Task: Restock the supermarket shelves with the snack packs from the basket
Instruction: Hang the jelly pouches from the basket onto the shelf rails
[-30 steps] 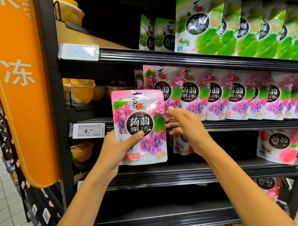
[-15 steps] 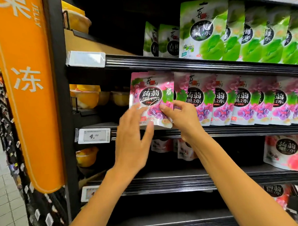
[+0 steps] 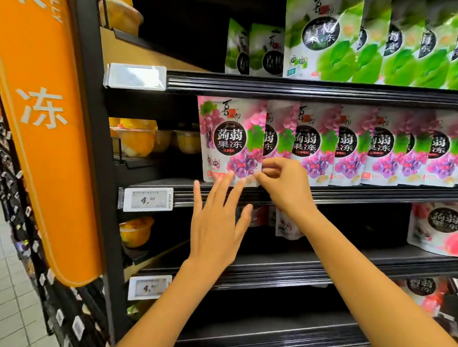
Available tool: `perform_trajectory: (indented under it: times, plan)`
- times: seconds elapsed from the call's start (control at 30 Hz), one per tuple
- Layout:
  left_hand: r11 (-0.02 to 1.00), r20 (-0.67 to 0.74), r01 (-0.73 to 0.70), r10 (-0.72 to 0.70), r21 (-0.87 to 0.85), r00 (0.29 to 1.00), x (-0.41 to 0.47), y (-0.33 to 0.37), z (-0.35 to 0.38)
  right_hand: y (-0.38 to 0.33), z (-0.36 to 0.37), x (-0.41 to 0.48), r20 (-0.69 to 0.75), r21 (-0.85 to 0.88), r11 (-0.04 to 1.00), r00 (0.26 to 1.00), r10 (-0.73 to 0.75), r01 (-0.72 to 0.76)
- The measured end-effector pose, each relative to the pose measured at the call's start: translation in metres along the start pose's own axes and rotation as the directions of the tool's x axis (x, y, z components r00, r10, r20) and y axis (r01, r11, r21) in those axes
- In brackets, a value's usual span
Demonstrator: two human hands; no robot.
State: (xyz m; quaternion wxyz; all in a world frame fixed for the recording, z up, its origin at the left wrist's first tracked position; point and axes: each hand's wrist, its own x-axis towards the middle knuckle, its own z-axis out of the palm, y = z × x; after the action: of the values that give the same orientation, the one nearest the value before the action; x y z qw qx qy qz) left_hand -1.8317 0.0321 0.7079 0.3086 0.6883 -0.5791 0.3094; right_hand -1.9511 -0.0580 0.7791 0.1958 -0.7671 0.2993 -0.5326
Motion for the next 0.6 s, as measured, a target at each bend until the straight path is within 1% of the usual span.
perform_trajectory:
  times: [0.07,0.1,0.27,0.37,0.47,0.53,0.6]
  plan:
    - [1.000,-0.002,-0.001,0.001,0.011,1.000,0.001,0.001,-0.001,0.001,-0.001,-0.003,-0.030,-0.086,0.996,0.999,-0.011,0.009]
    - [1.000,-0.004,-0.003,0.003,0.016,1.000,0.002,0.001,-0.001,0.001,0.000,-0.004,-0.038,-0.097,0.995,0.999,-0.009,0.005]
    - [0.999,0.000,0.013,-0.013,0.049,1.000,0.005,-0.003,-0.001,0.000,0.008,-0.001,-0.057,-0.181,0.980,0.995,0.078,-0.087]
    - [0.999,-0.011,0.013,-0.013,0.039,1.000,0.005,-0.005,0.001,0.002,0.011,-0.001,-0.069,-0.177,0.978,0.992,0.102,-0.113]
    - [1.000,-0.024,0.001,-0.001,-0.004,1.000,0.003,-0.003,0.001,0.007,0.010,-0.003,-0.061,-0.160,0.982,0.994,0.093,-0.101]
    - [0.999,-0.042,-0.002,0.000,-0.049,0.999,0.000,0.000,0.001,0.010,0.007,-0.006,-0.049,-0.107,0.991,0.996,0.071,-0.076]
    - [0.991,-0.076,0.001,-0.011,-0.133,0.997,-0.005,0.005,0.003,0.012,0.003,-0.012,-0.063,-0.041,0.998,0.997,0.044,-0.047]
